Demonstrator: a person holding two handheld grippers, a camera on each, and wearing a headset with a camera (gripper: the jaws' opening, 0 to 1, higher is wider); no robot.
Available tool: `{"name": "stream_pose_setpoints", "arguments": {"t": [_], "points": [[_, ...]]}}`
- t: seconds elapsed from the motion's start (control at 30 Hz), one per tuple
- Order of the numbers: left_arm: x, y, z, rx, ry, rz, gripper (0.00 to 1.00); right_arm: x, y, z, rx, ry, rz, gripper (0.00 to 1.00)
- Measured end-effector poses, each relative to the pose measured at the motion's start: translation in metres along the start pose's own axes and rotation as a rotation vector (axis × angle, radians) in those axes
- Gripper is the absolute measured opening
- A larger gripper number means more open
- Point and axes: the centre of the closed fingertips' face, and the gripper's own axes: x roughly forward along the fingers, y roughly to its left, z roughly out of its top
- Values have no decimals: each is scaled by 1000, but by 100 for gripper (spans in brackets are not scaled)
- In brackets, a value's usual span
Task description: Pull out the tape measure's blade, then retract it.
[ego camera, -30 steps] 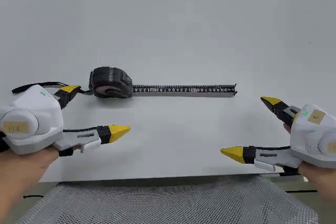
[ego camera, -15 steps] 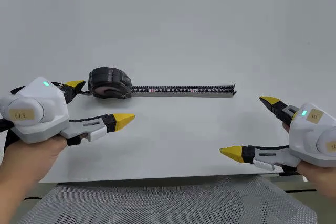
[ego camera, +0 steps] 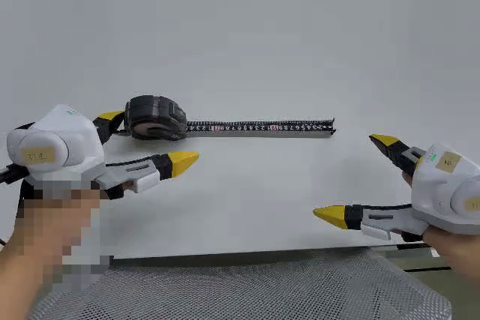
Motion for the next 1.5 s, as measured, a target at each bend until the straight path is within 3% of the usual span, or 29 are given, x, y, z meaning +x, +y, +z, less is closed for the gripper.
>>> {"name": "stream_pose_setpoints", "arguments": {"t": [0.27,0.4,0.67,1.1,1.5], "points": [[4,0,-1,17,18,52,88,2,-8,2,-39,36,22,90],[4,2,2,-23,-5,66,87,3,-15,6,-71,56,42,88],[7,3,3,-39,-9,104,86,10,-28,11,-126,92,92,78],[16,8,2,-50,4,210,84,16,-49,19,-190,131,147,67],[19,19,3,-87,20,292,77,27,-58,17,-282,196,227,52]]}}
